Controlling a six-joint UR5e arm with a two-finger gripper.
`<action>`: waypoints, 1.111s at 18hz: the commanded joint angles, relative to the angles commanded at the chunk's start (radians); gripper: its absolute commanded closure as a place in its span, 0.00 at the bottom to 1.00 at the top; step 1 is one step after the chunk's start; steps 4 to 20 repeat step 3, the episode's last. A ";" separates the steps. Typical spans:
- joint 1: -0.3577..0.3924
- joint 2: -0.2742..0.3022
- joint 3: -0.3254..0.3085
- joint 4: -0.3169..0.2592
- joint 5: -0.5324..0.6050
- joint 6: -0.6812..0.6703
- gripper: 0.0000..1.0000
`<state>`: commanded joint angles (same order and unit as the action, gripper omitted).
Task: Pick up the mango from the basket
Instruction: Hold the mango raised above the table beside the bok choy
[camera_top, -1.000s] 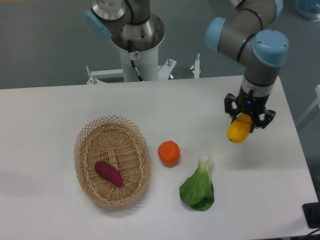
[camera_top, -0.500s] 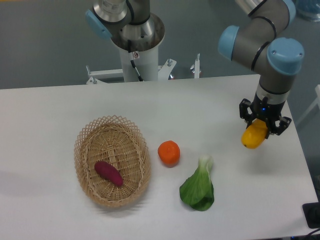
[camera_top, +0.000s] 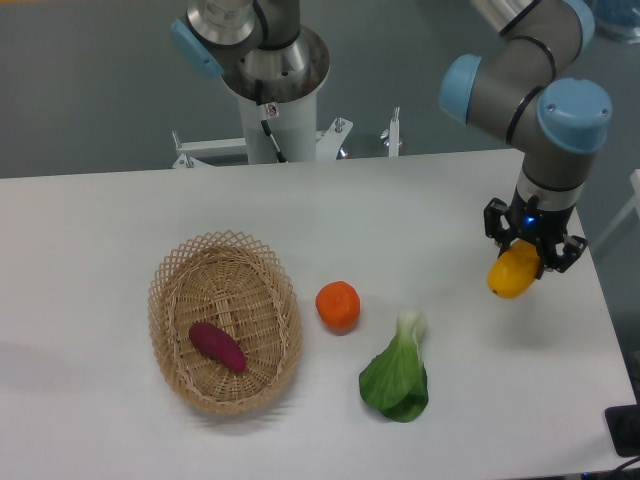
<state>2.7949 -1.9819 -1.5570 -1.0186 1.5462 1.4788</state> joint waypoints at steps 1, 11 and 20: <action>0.000 0.000 0.000 0.000 0.000 0.000 0.75; 0.000 0.000 -0.002 0.000 0.000 0.000 0.75; 0.000 0.000 -0.002 0.000 0.000 0.000 0.75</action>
